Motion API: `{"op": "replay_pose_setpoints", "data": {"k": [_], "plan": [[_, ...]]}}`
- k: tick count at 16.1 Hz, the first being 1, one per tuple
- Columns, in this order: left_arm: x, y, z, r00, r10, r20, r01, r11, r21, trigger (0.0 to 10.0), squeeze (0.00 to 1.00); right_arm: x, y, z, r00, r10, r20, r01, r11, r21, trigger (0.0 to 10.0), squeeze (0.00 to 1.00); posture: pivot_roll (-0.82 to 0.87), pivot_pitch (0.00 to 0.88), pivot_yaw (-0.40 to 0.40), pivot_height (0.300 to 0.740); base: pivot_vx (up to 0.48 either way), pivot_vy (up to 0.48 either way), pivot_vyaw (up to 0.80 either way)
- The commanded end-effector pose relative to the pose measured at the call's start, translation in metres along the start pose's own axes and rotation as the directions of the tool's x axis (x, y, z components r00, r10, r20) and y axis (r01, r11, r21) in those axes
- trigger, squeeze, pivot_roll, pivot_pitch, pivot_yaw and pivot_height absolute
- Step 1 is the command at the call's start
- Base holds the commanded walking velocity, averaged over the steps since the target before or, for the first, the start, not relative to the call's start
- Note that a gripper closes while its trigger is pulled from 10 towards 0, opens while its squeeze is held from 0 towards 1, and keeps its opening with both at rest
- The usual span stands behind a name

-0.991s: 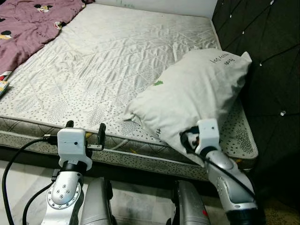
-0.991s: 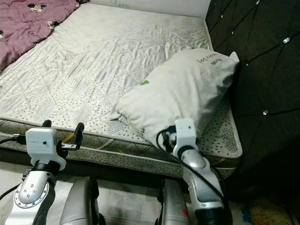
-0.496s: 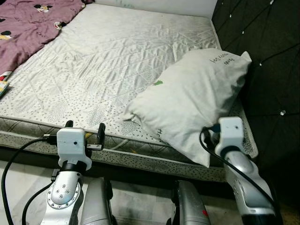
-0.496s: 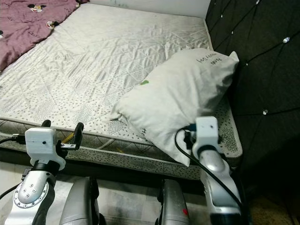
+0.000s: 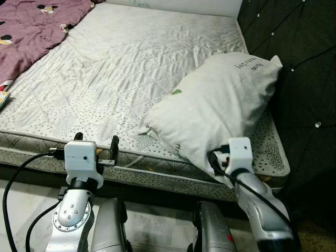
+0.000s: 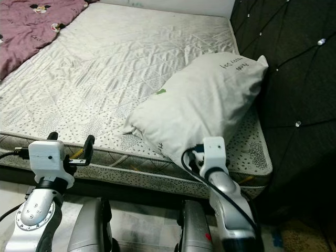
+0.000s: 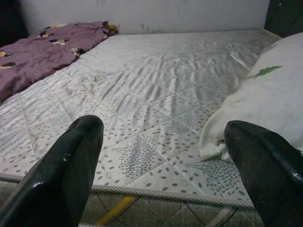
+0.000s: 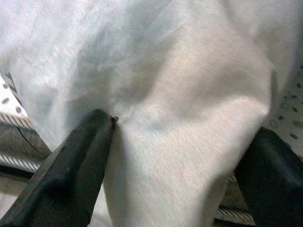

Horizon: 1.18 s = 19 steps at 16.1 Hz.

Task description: Clean up the room

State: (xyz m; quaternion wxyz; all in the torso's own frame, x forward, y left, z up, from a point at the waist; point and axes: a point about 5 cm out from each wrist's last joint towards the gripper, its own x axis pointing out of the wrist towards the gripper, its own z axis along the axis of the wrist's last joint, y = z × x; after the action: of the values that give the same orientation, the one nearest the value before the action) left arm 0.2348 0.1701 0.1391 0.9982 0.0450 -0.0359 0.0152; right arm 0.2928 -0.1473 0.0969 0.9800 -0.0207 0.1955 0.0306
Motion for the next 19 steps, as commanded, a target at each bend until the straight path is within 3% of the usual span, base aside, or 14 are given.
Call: {"op": "replay_pose_setpoints", "data": {"k": [1, 2, 3, 6, 12, 15, 19], "plan": [[0.0, 0.0, 0.001, 1.0, -0.001, -0.004, 0.001, 1.0, 0.002, 10.0, 0.0, 0.002, 0.004, 0.0, 1.0, 0.011, -0.013, -0.01, 1.0, 0.01, 10.0, 0.0, -0.04, 0.098, -0.049, 0.56, 0.0, 0.0, 0.0], [0.001, 0.0, 0.001, 1.0, 0.0, -0.001, 0.0, 1.0, 0.001, 10.0, 0.0, 0.006, 0.008, 0.005, 1.0, 0.014, -0.003, -0.014, 0.999, 0.035, 9.8, 0.0, -0.04, 0.099, -0.046, 0.56, 0.0, 0.0, 0.0], [0.002, 0.0, 0.002, 1.0, 0.002, 0.002, -0.002, 1.0, -0.001, 10.0, 0.0, 0.012, 0.015, 0.015, 0.999, 0.012, 0.034, -0.014, 0.997, 0.071, 0.0, 0.0, -0.04, 0.098, -0.043, 0.56, 0.0, 0.0, 0.0], [0.004, -0.001, 0.003, 1.0, 0.006, 0.002, -0.006, 1.0, -0.007, 10.0, 0.0, 0.025, 0.023, 0.034, 0.995, -0.01, 0.1, -0.003, 0.991, 0.13, 0.0, 0.0, -0.03, 0.093, -0.039, 0.56, 0.0, 0.0, 0.0], [0.006, 0.002, 0.004, 1.0, 0.026, 0.005, -0.025, 1.0, -0.012, 10.0, 0.0, 0.04, 0.018, 0.047, 0.992, -0.003, 0.127, -0.011, 0.994, 0.111, 0.0, 0.0, -0.02, 0.088, -0.039, 0.56, 0.0, 0.0, 0.0], [0.007, 0.003, 0.004, 1.0, 0.031, 0.006, -0.031, 0.999, -0.013, 10.0, 0.0, 0.047, -0.003, 0.057, 0.985, -0.04, 0.167, 0.025, 0.996, 0.089, 0.0, 0.0, -0.03, 0.075, -0.031, 0.56, 0.0, 0.0, 0.0], [0.011, 0.004, 0.004, 0.999, 0.034, 0.01, -0.034, 0.999, -0.012, 10.0, 0.0, 0.054, -0.066, 0.075, 0.964, -0.176, 0.198, 0.167, 0.984, 0.062, 0.0, 0.0, -0.04, 0.058, -0.028, 0.56, 0.0, 0.0, 0.0]]}}
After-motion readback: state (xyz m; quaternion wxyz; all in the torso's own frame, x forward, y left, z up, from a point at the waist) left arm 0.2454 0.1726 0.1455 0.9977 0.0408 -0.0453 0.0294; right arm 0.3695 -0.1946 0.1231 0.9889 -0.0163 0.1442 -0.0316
